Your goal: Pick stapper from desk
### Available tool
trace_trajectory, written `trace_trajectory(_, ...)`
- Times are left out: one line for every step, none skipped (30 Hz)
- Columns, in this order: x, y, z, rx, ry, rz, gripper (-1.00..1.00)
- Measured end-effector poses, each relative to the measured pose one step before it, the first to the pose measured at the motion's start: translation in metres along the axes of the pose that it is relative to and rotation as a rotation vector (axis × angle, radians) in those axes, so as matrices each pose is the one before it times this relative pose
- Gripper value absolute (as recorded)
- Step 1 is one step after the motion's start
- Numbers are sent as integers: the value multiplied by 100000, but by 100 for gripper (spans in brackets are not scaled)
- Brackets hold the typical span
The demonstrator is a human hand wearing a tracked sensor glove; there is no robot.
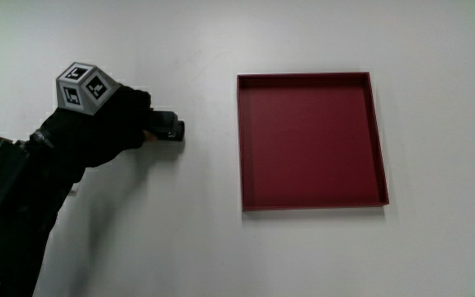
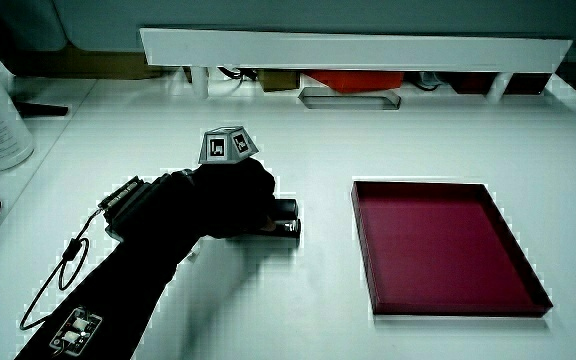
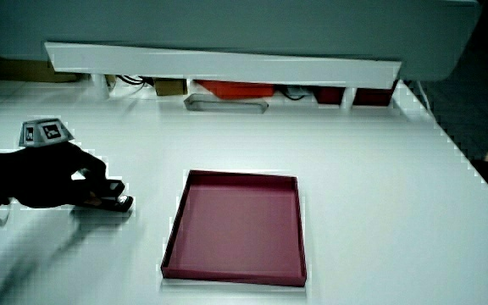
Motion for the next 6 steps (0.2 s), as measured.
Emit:
trace_trajectory(516, 209, 101, -1059, -234, 1, 100)
trace_trajectory(517, 208, 102, -1059, -234, 1, 100)
trace_trajectory(315, 510, -82, 2700, 3781, -6134, 100)
trace_trajectory(351, 190, -109, -3214, -6206, 7034, 100)
trace_trajectory(926, 146, 394, 3806, 8868, -8902, 100)
trace_trajectory(164, 448, -223, 603, -3293, 95, 100)
